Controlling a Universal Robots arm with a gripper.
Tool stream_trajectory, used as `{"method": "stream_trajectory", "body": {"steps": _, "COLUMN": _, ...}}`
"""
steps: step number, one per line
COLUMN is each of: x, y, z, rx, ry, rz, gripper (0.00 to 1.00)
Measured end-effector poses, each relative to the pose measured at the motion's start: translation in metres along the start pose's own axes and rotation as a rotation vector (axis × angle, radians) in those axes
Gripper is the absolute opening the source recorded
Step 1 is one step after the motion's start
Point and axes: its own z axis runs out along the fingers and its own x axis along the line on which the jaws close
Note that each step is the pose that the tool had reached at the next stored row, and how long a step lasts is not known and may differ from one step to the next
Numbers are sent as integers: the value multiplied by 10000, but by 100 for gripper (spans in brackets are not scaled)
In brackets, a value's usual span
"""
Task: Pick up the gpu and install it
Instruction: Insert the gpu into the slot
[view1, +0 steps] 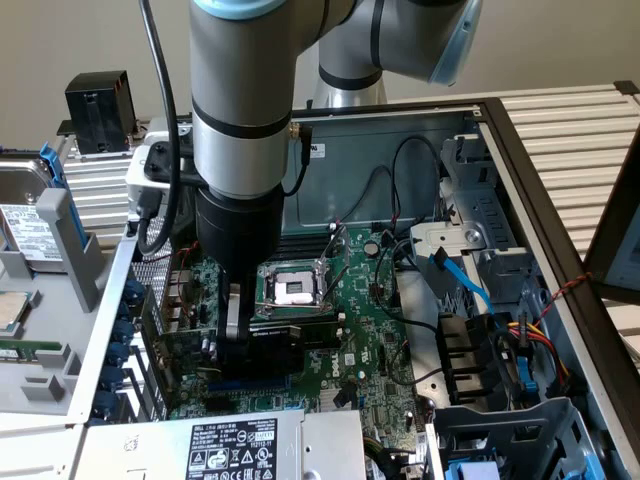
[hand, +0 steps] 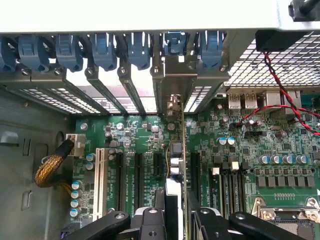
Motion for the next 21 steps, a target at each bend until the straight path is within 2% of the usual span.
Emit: {"method": "stream_trajectory", "body": {"steps": 21, "x": 13, "y": -13, "z": -2, "rx": -6, "ry": 8, "rz": 1, "gripper": 27}}
